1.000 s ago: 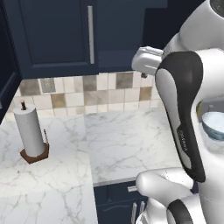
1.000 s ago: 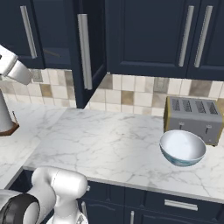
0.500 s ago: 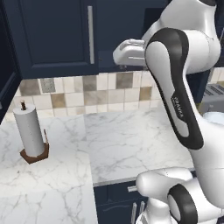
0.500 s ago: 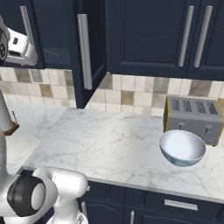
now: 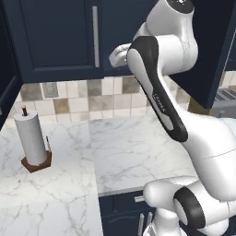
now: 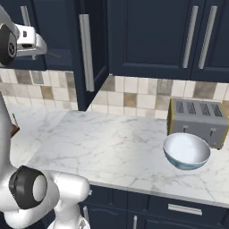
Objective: Open the cabinet and setup a tea strainer by placing it in the bowl upright.
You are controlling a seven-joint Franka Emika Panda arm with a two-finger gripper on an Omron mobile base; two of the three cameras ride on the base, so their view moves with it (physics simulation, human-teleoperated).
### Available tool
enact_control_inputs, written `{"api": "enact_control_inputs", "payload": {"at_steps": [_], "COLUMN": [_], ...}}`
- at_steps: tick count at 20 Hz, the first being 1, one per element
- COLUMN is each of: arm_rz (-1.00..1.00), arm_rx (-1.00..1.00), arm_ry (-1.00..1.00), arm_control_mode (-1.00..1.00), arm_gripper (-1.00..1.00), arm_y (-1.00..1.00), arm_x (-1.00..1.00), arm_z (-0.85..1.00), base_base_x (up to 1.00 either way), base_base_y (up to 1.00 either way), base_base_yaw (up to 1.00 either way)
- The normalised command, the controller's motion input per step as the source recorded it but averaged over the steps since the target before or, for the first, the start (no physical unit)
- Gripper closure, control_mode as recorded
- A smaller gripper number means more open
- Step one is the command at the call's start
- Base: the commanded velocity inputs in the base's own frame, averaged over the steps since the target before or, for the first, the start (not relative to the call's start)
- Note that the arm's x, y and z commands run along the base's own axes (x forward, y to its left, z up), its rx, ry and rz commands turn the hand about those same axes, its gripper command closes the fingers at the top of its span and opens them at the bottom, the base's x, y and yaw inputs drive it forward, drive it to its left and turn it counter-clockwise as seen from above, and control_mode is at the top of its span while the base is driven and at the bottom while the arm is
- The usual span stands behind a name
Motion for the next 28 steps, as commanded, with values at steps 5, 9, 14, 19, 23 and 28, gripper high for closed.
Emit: {"api": "enact_control_inputs", "payload": {"at_steps": [5,9,14,19,23,28], "arm_rz": [-0.16,-0.2,-0.15,-0.06,0.0,0.0], "arm_rx": [0.01,0.0,0.0,0.0,0.0,0.0], "arm_ry": [0.01,-0.07,-0.11,-0.09,0.0,0.0], "arm_control_mode": [-1.0,-1.0,-1.0,-1.0,-1.0,-1.0], "arm_gripper": [-1.0,-1.0,-1.0,-1.0,-1.0,-1.0], "arm_y": [0.27,0.28,0.39,0.26,0.0,0.0], "arm_x": [0.27,0.24,0.16,0.37,0.6,0.61], "arm_z": [0.02,0.0,0.0,0.0,0.0,0.0], "base_base_x": [0.0,0.0,0.0,0.0,0.0,0.0], "base_base_y": [0.0,0.0,0.0,0.0,0.0,0.0], "base_base_yaw": [0.0,0.0,0.0,0.0,0.0,0.0]}}
